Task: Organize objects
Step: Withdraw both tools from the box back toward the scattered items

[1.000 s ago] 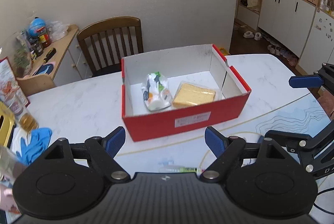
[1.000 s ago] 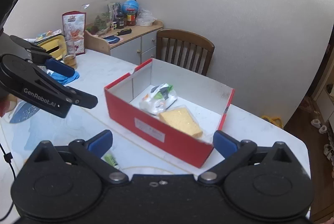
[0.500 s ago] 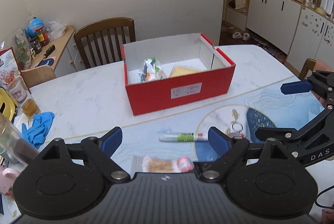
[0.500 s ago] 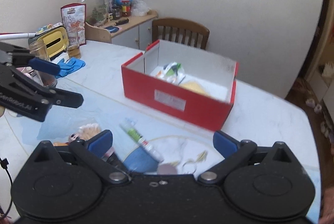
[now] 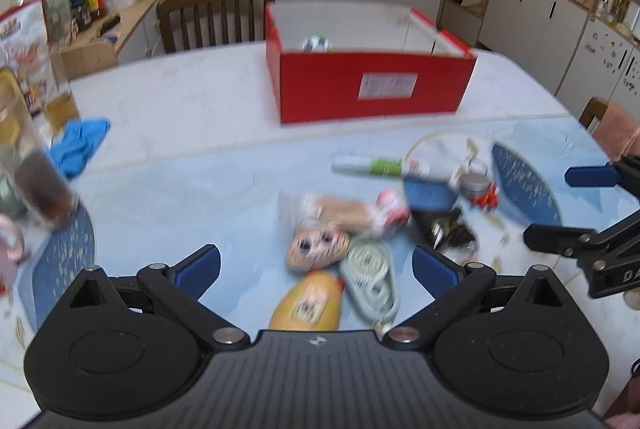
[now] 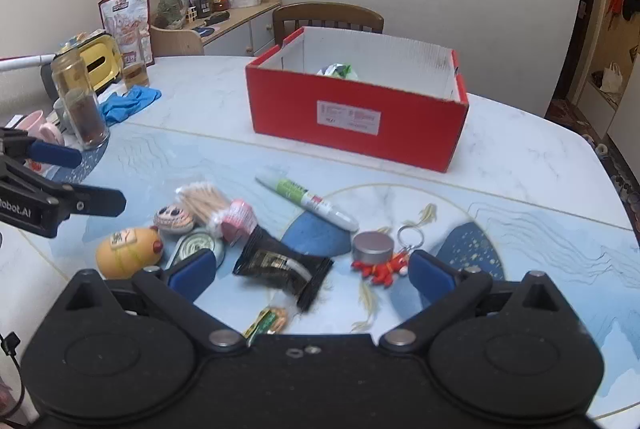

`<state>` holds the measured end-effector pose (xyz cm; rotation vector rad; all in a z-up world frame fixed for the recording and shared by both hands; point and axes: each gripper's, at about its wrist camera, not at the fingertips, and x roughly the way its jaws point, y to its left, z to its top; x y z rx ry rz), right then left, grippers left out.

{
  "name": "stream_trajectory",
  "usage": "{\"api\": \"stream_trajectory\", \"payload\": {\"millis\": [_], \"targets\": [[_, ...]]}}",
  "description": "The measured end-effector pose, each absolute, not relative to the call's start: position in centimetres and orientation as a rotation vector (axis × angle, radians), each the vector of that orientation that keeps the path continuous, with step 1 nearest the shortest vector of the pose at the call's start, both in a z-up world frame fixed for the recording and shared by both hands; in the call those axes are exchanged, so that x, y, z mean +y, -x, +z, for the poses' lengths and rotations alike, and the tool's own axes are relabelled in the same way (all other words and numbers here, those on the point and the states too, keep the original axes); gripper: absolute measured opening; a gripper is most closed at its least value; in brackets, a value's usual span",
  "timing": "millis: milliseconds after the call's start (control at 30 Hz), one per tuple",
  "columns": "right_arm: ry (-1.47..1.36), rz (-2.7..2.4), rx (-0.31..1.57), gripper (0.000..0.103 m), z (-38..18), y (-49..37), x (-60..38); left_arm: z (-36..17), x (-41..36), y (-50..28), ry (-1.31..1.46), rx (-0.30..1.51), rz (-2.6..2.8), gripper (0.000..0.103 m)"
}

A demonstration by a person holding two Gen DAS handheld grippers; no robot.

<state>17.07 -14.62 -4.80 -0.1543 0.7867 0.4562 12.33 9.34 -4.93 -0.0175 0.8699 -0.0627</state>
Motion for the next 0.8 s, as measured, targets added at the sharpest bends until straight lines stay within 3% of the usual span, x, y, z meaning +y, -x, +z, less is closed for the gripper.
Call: {"api": "stream_trajectory", "payload": {"millis": [300, 433, 800], "targets": [[0.174, 0.453, 0.925, 0.098, -8.9, -16.6, -13.5, -9.2, 8.6, -11.0, -0.072, 0.890, -0.064, 0.103], [0.175, 0.439, 0.987, 0.089, -10.6, -16.9, -13.1, -10.3, 8.7, -11.2, -0.083, 0.896, -0.045, 0.103], [0.185, 0.443, 1.053, 0.076, -12.9, -17.6, -11.2, -12.5, 9.3, -11.7, -0.115, 0.902, -0.039, 0.103]]}}
